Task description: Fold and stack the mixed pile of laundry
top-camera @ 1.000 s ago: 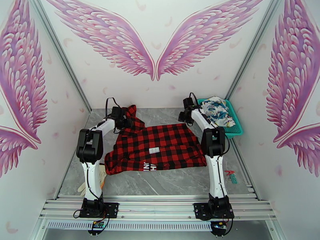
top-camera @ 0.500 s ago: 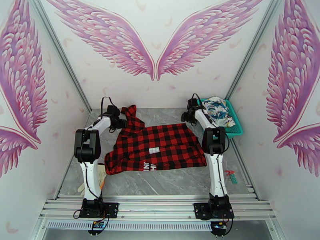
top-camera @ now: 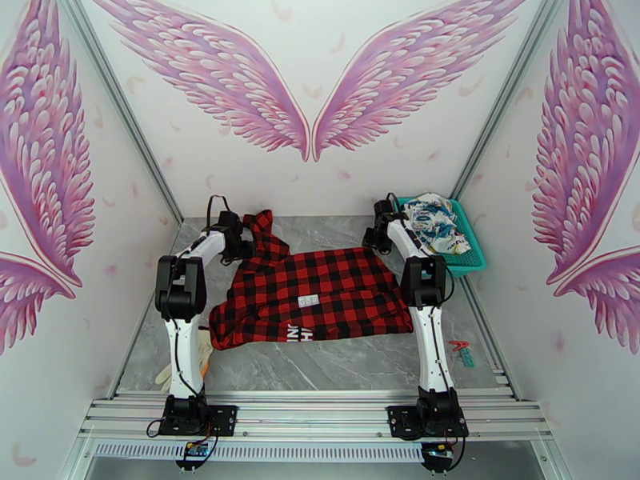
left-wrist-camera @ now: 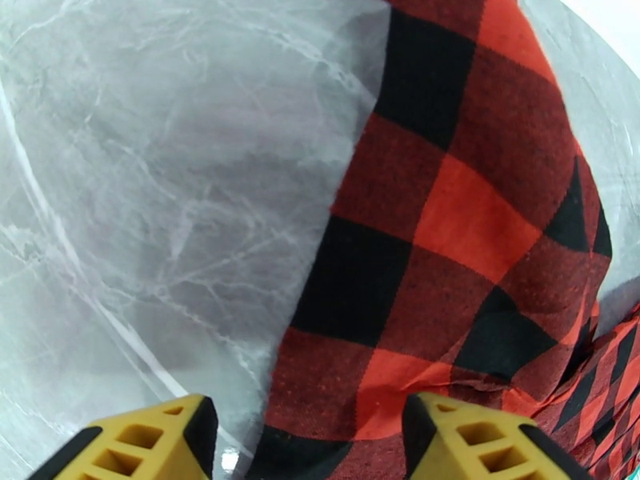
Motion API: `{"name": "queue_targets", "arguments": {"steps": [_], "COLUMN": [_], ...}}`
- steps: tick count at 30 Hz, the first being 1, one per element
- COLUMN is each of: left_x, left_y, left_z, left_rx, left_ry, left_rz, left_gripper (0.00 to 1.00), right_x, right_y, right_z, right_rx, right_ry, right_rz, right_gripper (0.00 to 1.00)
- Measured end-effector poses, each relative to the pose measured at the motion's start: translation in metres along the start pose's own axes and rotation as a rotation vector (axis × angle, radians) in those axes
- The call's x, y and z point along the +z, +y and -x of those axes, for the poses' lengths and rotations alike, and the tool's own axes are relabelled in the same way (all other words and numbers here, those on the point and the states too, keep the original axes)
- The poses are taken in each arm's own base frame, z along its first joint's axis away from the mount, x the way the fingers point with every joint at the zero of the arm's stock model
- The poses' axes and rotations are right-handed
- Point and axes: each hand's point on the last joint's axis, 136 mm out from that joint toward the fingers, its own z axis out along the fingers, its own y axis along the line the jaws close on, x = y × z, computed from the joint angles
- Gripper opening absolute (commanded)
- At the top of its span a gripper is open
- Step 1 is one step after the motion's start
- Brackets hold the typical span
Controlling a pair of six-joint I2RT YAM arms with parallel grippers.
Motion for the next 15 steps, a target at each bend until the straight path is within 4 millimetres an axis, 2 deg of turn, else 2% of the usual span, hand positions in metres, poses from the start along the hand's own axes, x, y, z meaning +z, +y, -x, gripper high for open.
{"name": "queue_targets", "arguments": {"steps": [5, 11, 15], "left_x": [0.006, 0.021, 0.020], "left_y": [-0.007, -0.008, -0.010], "left_z": [0.004, -0.002, 0.001], "left_rx": [0.013, 0.014, 0.001], "left_ry": [0.014, 0.054, 0.048], "left_rz": [-0.001, 0.014, 0.008], "left_gripper": [0.63, 0.62, 0.58], "right_x": [0.000, 0.001, 0.002], "right_y": [0.000, -0.001, -0.002], "right_z": [0.000, -0.001, -0.001], "right_rx": [0.015, 0.024, 0.040], "right_ry": [0.001, 0.000, -0.001], "right_rz": [0.001, -0.001, -0.002], "right_gripper": [0.41, 0.38, 0.37]}}
